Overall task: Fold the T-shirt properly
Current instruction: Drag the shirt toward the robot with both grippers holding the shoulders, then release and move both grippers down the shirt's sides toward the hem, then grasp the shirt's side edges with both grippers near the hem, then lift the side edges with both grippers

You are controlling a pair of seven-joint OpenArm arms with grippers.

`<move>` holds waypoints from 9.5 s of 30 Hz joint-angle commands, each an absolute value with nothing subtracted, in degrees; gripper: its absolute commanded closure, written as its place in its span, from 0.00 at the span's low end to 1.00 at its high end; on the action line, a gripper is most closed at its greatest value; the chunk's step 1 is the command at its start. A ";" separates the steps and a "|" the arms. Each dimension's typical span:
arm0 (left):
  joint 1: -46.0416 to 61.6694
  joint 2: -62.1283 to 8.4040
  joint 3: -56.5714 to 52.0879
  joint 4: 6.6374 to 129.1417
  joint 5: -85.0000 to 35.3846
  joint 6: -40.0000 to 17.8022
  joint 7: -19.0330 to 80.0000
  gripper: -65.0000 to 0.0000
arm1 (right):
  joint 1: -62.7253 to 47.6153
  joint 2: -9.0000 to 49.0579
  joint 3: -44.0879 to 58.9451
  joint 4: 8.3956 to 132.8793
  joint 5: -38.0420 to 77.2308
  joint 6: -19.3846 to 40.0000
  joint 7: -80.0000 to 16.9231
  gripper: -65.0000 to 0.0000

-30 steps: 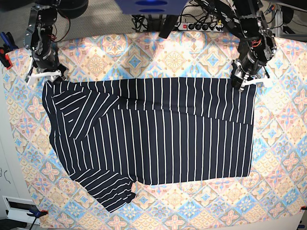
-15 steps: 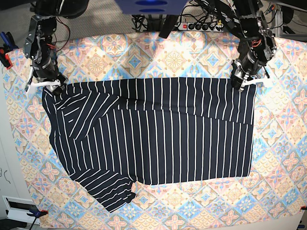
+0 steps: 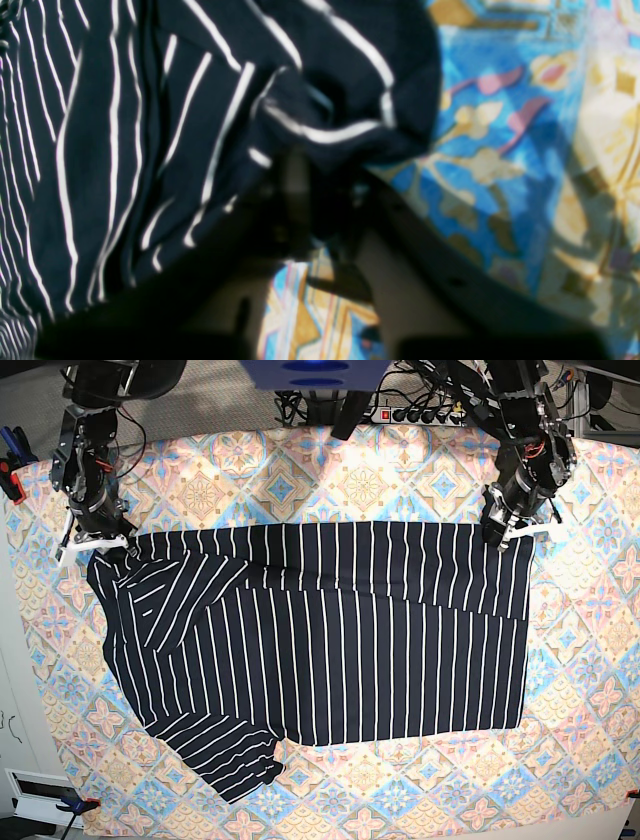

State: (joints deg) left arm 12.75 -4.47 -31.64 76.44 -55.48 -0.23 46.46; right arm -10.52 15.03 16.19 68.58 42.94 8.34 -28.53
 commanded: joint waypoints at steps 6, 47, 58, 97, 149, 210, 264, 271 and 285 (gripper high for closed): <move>17.63 -4.70 -31.60 81.63 -55.16 -0.22 47.08 1.00 | -14.90 15.60 16.75 73.27 43.21 8.66 -28.88 1.00; 36.97 -4.62 -31.78 90.68 -62.64 -0.22 47.16 1.00 | -36.09 15.69 24.84 88.13 42.86 8.75 -28.53 0.83; 37.49 -4.62 -31.78 94.99 -62.64 -0.22 47.16 0.63 | -36.09 15.60 30.11 88.13 42.86 8.75 -28.79 0.68; 7.60 -14.90 -34.95 84.70 -56.92 0.04 53.23 0.61 | -17.98 15.87 9.54 97.45 19.03 8.75 -28.97 0.66; -15.25 -11.30 -26.95 57.01 -29.58 -0.22 45.05 0.81 | -10.68 15.60 8.31 94.37 18.86 8.75 -35.65 0.66; -11.30 -8.48 -24.92 57.71 -29.49 -0.22 41.10 1.00 | -2.33 18.24 8.22 86.20 18.77 8.75 -35.74 0.67; 1.98 -9.10 -25.27 72.92 -37.23 -0.13 43.30 1.00 | 28.26 24.40 -28.97 25.54 18.59 18.42 -7.96 0.60; 1.98 -9.10 -25.27 73.01 -37.23 -0.13 43.47 1.00 | 28.26 24.75 -28.62 25.80 18.68 18.86 -7.87 0.99; 4.00 -9.27 -25.27 78.64 -37.23 -0.13 43.56 1.00 | 13.93 30.73 -20.62 54.29 18.95 21.41 -18.42 1.00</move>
State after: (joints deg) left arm 4.49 -8.54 -25.04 77.58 -36.93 0.23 44.21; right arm 12.93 29.58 -20.91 53.60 18.22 21.19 -19.29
